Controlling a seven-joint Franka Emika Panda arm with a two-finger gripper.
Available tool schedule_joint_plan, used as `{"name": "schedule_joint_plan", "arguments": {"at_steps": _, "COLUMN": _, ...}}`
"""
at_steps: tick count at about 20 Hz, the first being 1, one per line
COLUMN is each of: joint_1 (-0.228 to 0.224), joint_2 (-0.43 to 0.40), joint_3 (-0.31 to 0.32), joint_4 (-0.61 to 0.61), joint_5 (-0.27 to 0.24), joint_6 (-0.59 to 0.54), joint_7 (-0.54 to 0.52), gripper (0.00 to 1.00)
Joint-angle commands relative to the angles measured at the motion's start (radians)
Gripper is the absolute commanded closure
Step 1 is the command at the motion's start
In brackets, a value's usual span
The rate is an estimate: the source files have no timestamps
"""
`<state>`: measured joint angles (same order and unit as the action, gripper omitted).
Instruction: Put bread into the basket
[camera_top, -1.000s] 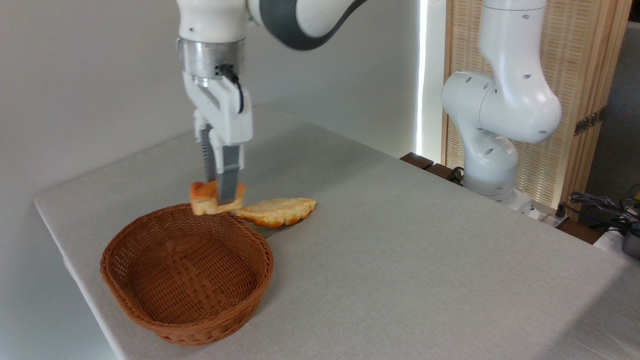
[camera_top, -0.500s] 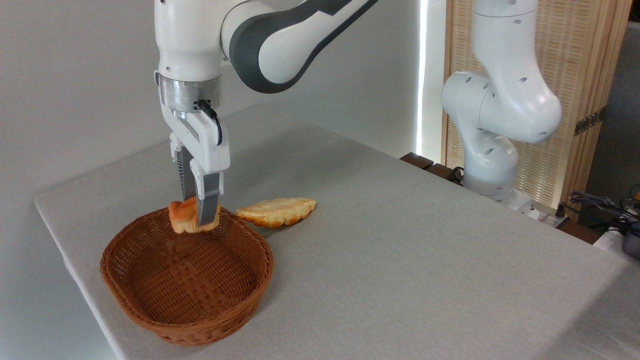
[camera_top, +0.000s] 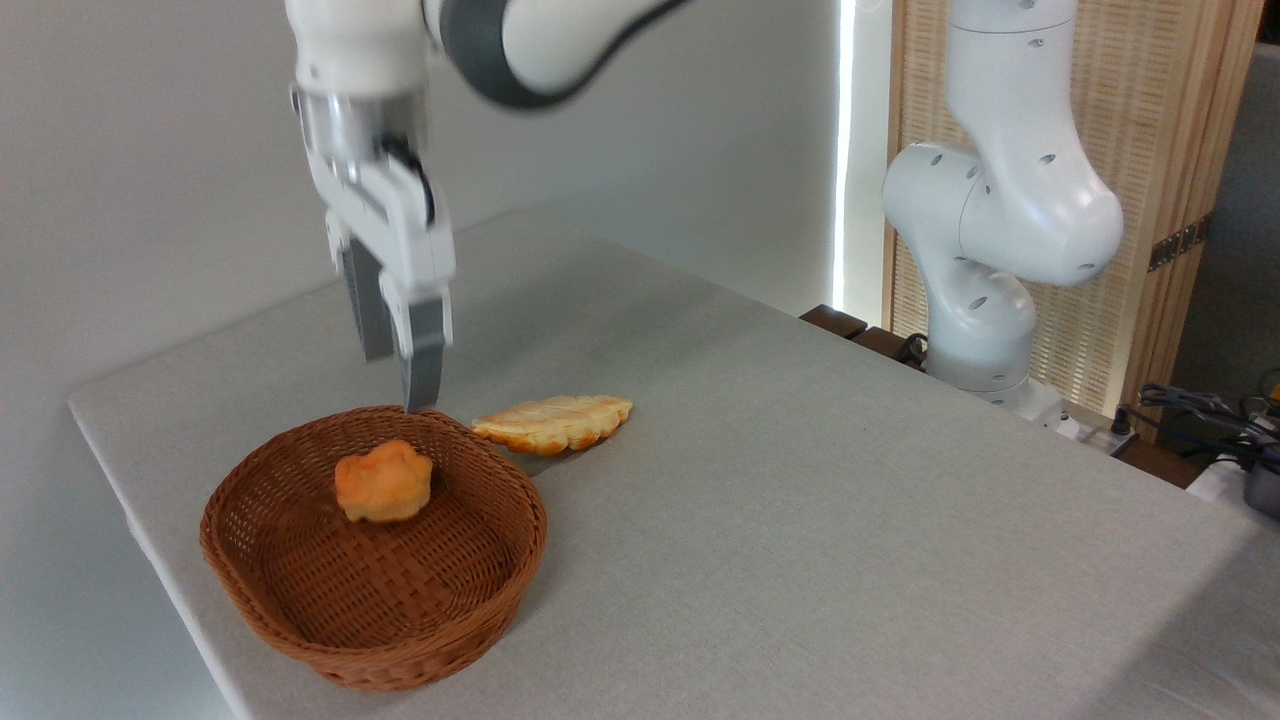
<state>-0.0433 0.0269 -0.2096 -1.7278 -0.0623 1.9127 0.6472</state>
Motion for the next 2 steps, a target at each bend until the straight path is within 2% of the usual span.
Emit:
{"name": "schedule_joint_plan", "arguments": {"at_steps": 1, "joint_1": 0.002, "joint_2": 0.001, "joint_3": 0.057, "joint_4": 0.091, "joint_5": 0.021, "joint_6": -0.128, "joint_7": -0.052, "gripper": 0.0}}
{"name": "schedule_joint_plan", "arguments": {"at_steps": 2, "joint_1": 0.0, "joint_2": -0.004, "joint_3": 0.085, "joint_4": 0.093, "joint_5": 0.018, "joint_6": -0.147, "joint_7": -0.084, "gripper": 0.0}}
